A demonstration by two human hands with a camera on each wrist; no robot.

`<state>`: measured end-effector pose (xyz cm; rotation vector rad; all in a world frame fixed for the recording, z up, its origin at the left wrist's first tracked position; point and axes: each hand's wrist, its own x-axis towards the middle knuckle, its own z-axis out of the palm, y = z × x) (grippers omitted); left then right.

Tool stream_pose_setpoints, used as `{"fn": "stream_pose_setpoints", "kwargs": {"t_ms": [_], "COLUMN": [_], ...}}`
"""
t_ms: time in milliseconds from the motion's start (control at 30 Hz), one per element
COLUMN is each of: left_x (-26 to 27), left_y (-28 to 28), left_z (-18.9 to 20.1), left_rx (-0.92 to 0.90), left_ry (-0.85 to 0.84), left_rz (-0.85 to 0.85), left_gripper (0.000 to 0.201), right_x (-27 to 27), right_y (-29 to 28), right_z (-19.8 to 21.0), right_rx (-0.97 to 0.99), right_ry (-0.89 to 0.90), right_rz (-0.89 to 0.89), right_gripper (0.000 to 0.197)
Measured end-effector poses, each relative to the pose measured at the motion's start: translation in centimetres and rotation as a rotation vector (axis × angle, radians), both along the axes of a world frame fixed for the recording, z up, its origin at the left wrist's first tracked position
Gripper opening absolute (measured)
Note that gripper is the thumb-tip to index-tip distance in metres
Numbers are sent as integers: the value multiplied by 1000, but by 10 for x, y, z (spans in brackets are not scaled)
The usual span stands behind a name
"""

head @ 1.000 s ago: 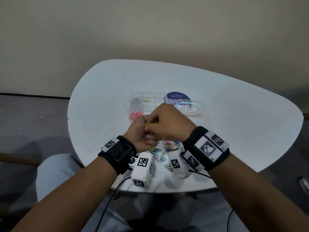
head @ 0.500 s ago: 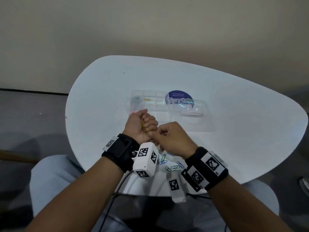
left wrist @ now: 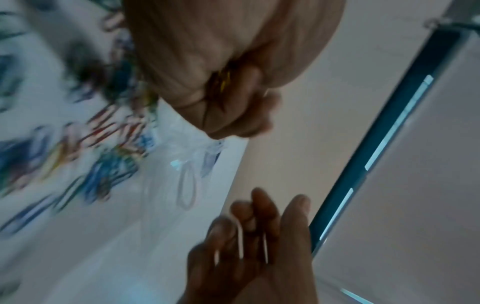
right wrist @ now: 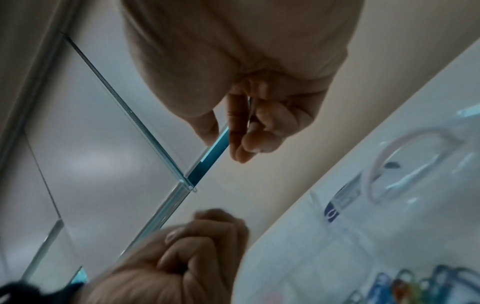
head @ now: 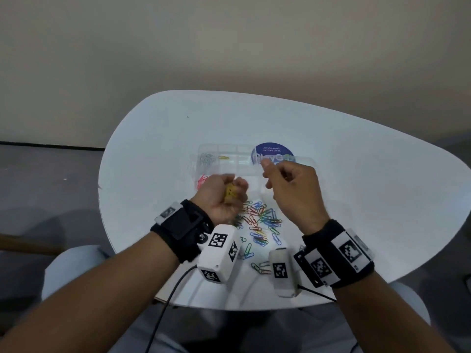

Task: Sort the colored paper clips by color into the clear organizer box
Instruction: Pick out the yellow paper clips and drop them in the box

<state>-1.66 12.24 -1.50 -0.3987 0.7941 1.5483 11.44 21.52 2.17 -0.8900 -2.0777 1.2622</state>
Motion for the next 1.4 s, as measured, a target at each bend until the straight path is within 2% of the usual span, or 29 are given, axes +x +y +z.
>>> {"fn": "stream_pose_setpoints", "kwargs": {"t_ms": [67, 133, 200, 333, 500, 600, 800, 933, 1000, 1067, 1133, 1200, 1233, 1333, 1400], "left_x": [-19, -40, -55, -72, -76, -75, -73, -66, -55, -42, -28, -13, -6, 14, 22], "left_y": [13, 29, 44, 68, 82, 82, 80, 67, 51, 31, 14, 4, 1, 0, 1], "left_z": [10, 18, 23, 15, -1, -5, -4, 9, 16, 17, 14, 6, 2, -9, -12], "left_rx": [-32, -74, -95, -96, -119, -105, -87, -171, -164, -156, -168, -160, -155, -162, -213], "left_ry": [222, 443, 587, 619, 613, 671, 809, 1091, 1232, 1384, 1526, 1626, 1654, 1707, 1777], "left_rz": [-45, 17, 110, 317, 503, 506, 388, 237, 102, -146, -501, -824, -931, -1013, -1024], "left_gripper": [44, 47, 46, 42, 39, 40, 43, 33, 24, 16, 14, 13, 11, 3, 6], "right_x": [10, 22, 32, 48, 64, 69, 74, 78, 77, 71, 60, 50, 45, 36, 32], "right_y": [10, 18, 23, 25, 26, 26, 21, 25, 30, 36, 36, 31, 27, 11, 6], "right_z": [-5, -10, -17, -34, -51, -54, -51, -45, -42, -41, -41, -42, -43, -47, -48], "right_rx": [-5, -23, -45, -58, -111, -156, -167, -125, -112, -72, 14, 78, 103, 168, 210], "right_ry": [-13, -23, -29, -77, -94, -128, -124, -113, -149, -223, -340, -472, -543, -717, -766], "right_rz": [-17, -22, -14, 56, 70, 94, 96, 87, 95, 122, 186, 286, 341, 408, 390], "right_gripper": [46, 42, 37, 26, 24, 24, 24, 20, 16, 13, 11, 9, 9, 10, 15]}}
